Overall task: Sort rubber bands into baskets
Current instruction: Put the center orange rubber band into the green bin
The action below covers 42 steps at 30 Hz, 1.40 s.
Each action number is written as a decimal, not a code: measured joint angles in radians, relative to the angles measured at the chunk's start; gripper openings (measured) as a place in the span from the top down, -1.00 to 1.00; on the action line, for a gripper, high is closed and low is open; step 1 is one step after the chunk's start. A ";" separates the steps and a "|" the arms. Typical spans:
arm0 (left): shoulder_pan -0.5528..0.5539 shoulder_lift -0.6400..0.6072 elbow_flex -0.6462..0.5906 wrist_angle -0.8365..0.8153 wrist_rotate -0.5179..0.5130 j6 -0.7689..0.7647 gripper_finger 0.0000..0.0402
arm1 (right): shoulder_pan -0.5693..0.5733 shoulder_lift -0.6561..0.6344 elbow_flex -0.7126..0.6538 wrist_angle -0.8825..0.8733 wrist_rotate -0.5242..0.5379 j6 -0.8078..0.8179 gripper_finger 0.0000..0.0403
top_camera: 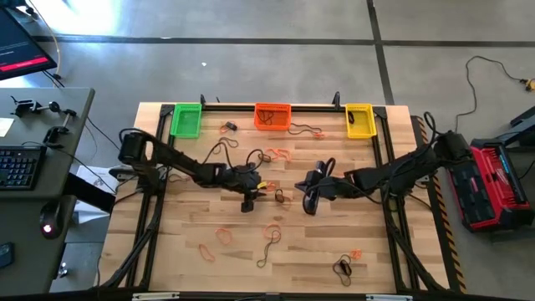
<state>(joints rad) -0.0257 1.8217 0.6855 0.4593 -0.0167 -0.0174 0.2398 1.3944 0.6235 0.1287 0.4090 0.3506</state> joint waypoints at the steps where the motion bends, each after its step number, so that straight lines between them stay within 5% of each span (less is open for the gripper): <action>1: 0.000 0.012 0.006 0.001 -0.014 0.000 0.48 | 0.000 0.000 0.000 0.000 -0.001 -0.001 0.98; 16: 0.060 0.051 0.031 -0.018 -0.040 0.005 0.35 | -0.032 0.000 0.000 0.006 -0.001 -0.063 1.00; 26: 0.072 0.031 0.031 -0.047 -0.015 0.018 0.93 | -0.057 0.000 0.000 0.006 -0.035 -0.072 1.00; 36: 0.127 -0.227 0.030 -0.256 -0.024 -0.024 0.99 | -0.057 0.000 0.000 0.014 -0.035 -0.063 1.00; 42: 0.185 -0.411 0.030 -0.415 -0.116 -0.016 1.00 | -0.057 0.000 0.000 0.033 -0.025 -0.064 1.00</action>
<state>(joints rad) 0.1596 1.4108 0.7151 0.0446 -0.1330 -0.0330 0.1829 1.3941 0.6235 0.1613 0.3836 0.2871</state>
